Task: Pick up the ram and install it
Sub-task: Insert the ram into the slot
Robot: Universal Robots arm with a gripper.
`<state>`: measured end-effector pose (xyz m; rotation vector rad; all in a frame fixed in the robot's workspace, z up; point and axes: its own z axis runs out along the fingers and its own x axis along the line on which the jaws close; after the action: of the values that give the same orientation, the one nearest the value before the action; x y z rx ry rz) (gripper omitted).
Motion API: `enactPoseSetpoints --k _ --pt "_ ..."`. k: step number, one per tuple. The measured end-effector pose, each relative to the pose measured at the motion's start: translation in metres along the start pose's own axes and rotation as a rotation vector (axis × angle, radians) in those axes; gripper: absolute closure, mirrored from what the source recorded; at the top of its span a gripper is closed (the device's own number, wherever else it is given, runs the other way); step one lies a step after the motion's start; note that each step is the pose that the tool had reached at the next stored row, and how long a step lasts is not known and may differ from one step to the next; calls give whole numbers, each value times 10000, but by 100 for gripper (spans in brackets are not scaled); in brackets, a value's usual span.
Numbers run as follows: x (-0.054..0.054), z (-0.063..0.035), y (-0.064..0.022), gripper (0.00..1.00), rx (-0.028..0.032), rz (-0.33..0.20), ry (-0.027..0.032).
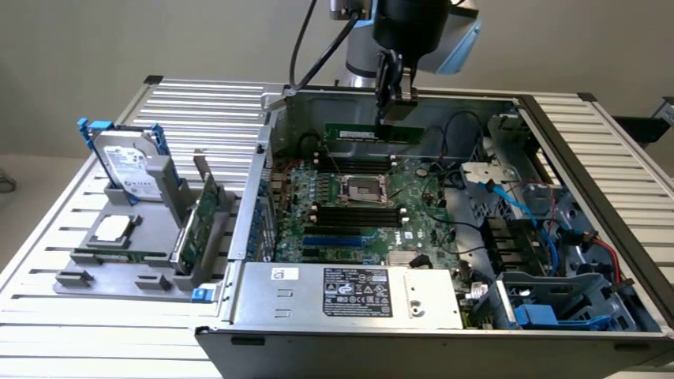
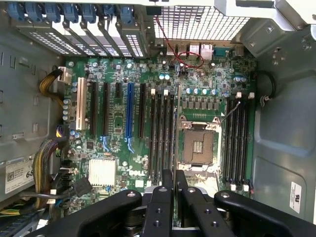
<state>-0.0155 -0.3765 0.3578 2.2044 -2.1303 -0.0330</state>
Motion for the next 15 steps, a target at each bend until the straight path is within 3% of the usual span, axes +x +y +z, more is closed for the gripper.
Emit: enactPoseSetpoints --k 10,15 --pt "3 2 0 86 -3 1 0" --pt "63 86 65 86 -2 -1 -17"
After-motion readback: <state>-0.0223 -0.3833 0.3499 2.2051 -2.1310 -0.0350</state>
